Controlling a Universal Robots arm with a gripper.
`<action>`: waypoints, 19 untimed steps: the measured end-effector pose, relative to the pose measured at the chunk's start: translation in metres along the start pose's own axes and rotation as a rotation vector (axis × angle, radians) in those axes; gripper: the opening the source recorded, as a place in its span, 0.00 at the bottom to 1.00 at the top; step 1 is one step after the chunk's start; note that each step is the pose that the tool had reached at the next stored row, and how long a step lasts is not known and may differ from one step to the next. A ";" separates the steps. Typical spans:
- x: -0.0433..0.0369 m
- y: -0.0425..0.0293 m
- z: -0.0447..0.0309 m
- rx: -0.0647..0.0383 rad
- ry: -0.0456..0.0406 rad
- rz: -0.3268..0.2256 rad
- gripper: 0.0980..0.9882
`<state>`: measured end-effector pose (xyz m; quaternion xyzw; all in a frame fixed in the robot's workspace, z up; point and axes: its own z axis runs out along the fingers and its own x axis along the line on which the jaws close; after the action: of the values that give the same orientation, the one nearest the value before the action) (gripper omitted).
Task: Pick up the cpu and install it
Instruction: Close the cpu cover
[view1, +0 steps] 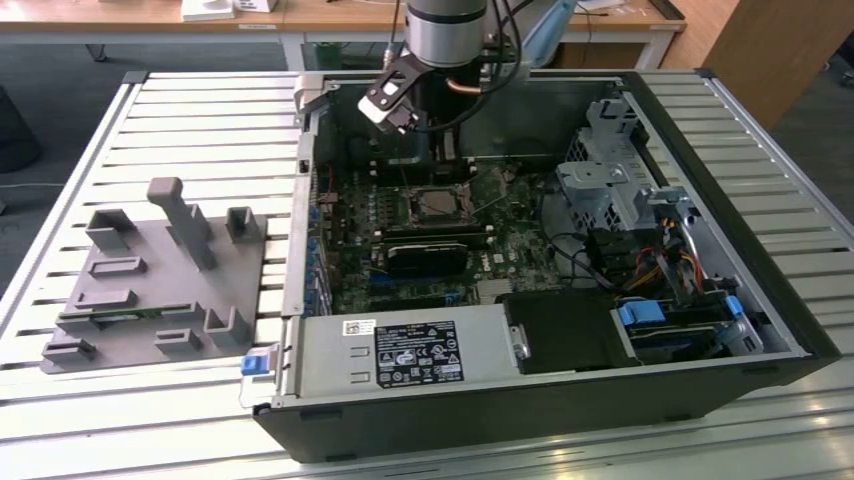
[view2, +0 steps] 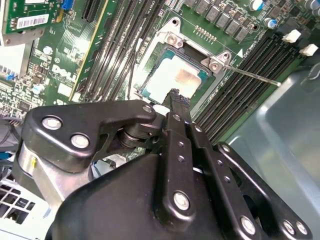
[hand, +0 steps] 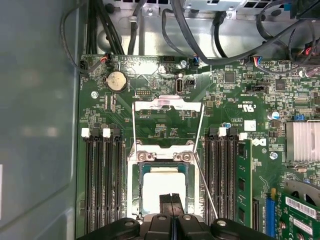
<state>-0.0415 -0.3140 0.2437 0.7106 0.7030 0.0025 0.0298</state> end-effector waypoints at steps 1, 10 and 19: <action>-0.0001 0.0001 -0.0014 0.000 -0.0001 0.000 0.01; -0.0007 0.0009 -0.0192 0.000 -0.0013 0.000 0.01; -0.0014 0.0017 -0.0381 0.000 -0.0042 0.000 0.01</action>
<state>-0.0416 -0.3139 0.2819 0.7107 0.7028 0.0009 0.0312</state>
